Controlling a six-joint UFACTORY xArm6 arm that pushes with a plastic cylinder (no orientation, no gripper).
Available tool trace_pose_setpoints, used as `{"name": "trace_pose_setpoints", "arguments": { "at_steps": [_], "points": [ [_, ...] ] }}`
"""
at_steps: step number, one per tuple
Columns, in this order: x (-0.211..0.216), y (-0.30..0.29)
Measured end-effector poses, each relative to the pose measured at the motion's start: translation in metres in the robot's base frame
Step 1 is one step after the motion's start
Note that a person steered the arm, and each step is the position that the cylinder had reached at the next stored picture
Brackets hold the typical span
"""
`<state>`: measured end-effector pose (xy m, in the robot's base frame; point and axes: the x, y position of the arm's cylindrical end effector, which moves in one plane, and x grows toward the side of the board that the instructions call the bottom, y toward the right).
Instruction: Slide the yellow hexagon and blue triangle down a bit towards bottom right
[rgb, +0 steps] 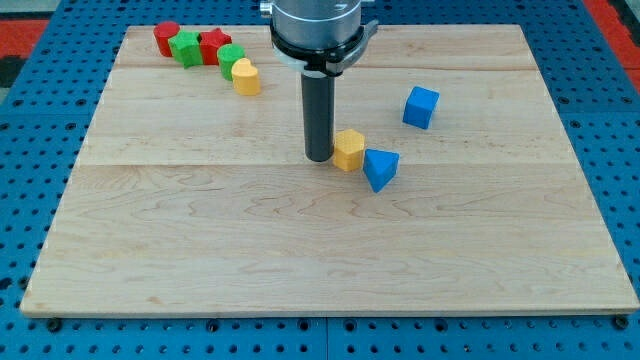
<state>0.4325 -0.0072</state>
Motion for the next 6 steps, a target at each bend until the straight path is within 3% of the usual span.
{"name": "trace_pose_setpoints", "arguments": {
  "at_steps": [1, 2, 3, 4, 5, 6],
  "points": [
    [-0.002, -0.104],
    [-0.006, -0.105],
    [-0.041, -0.043],
    [-0.011, 0.023],
    [0.049, 0.083],
    [0.079, 0.102]
  ]
}}
